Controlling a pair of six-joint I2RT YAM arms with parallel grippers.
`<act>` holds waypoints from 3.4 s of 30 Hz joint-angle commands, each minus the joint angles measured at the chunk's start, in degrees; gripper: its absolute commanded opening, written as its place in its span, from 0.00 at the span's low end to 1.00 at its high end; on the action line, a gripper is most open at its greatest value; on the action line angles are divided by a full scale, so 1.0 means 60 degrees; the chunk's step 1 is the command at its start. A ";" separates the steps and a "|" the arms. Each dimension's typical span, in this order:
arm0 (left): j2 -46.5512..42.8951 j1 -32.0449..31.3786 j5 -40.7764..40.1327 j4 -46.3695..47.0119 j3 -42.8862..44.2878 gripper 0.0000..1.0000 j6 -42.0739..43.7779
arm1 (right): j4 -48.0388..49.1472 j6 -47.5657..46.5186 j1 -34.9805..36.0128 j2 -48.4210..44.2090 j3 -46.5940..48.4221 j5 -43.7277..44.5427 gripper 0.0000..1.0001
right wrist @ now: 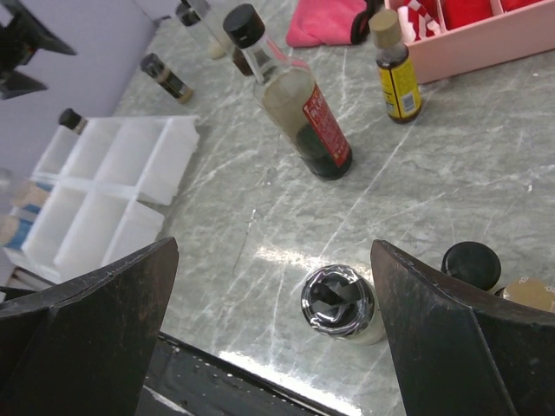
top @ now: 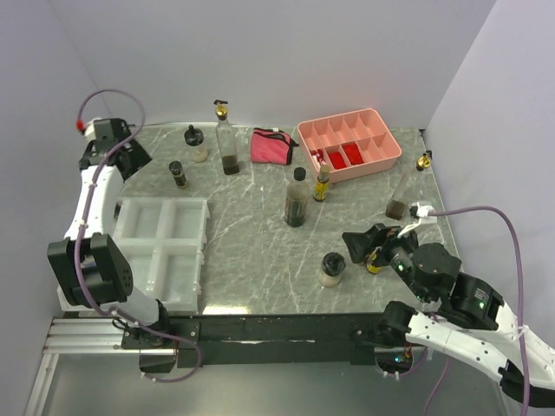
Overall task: Organize the condiment bottles
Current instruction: Place the bottle in the storage box, then pick up the bottle from the center of the board, then place the bottle in the storage box.
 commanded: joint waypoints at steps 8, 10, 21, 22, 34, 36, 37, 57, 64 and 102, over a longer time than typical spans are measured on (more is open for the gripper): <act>-0.1588 -0.1419 0.3383 0.1975 -0.0443 0.99 0.1129 | 0.0201 -0.0105 0.0019 -0.0669 -0.0416 0.0035 1.00; -0.1605 -0.1405 0.3356 0.2065 -0.0459 0.99 0.1158 | 0.0274 -0.0134 0.0033 -0.0815 -0.0519 0.0036 1.00; 0.0474 -0.1419 0.2902 0.1963 0.0257 0.97 0.1392 | 0.0538 -0.0500 0.0019 -0.1343 -0.0637 -0.0227 1.00; 0.0882 -0.1448 0.2902 0.1875 0.0375 0.96 0.1407 | 0.0552 -0.0515 0.0019 -0.1373 -0.0637 -0.0228 1.00; 0.2716 -0.1800 0.1555 0.1684 0.1314 0.70 0.1686 | 0.0362 -0.0559 0.0019 -0.1461 -0.0432 -0.0111 1.00; 0.2877 -0.1800 0.1597 0.1728 0.1357 0.69 0.1671 | 0.0377 -0.0588 0.0019 -0.1461 -0.0432 -0.0082 1.00; 0.2936 -0.1815 0.1656 0.1743 0.1387 0.67 0.1700 | 0.0377 -0.0574 0.0019 -0.1432 -0.0432 -0.0067 1.00; 0.3304 -0.1859 0.0619 0.0397 0.2295 0.01 0.0735 | 0.0391 -0.0559 0.0019 -0.1387 -0.0476 0.0050 1.00; 0.2601 -0.1844 -0.1710 -0.1506 0.3071 0.01 -0.1795 | 0.0289 -0.0559 0.0033 -0.1446 -0.0490 0.0094 1.00; -0.1473 0.2111 -0.0658 0.0600 -0.1586 0.01 -0.1391 | 0.0259 -0.0750 0.0019 -0.1285 -0.0285 -0.0169 1.00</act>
